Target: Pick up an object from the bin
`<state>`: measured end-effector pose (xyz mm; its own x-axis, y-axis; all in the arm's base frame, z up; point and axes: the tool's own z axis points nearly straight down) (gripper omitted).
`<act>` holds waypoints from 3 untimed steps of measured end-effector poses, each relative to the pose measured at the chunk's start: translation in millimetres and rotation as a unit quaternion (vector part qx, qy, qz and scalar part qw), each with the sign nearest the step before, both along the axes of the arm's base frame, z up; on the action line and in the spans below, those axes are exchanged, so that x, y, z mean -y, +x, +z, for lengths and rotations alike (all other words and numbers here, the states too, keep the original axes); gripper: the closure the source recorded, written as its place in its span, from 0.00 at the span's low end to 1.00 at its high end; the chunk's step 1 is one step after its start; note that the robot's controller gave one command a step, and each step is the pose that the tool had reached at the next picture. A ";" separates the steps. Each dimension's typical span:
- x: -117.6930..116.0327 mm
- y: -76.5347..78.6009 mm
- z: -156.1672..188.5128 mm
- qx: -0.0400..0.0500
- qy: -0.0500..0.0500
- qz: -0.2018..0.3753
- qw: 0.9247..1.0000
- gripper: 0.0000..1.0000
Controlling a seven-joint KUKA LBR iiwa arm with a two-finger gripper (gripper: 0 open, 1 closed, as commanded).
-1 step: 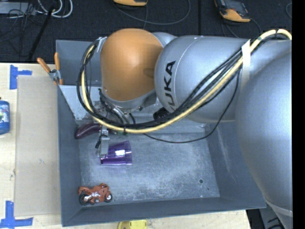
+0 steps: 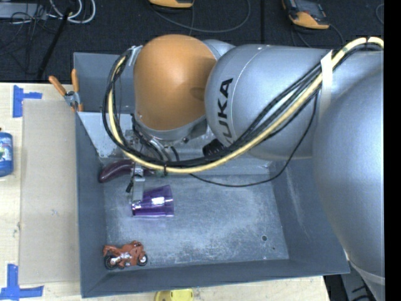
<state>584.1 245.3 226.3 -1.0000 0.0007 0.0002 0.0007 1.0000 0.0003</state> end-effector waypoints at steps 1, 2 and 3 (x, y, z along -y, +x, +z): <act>21.3 6.3 -38.6 0.003 0.001 0.038 0.999 0.00; 29.1 24.0 -89.7 0.002 0.000 0.126 0.992 0.00; 59.1 29.5 -109.9 -0.001 0.001 0.080 0.997 0.00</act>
Offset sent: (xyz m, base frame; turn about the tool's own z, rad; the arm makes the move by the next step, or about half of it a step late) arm 0.0289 -0.0307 -0.1032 -0.2673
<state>613.6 186.2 116.4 -0.9873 -0.1591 0.0014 -0.1591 0.9873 0.0016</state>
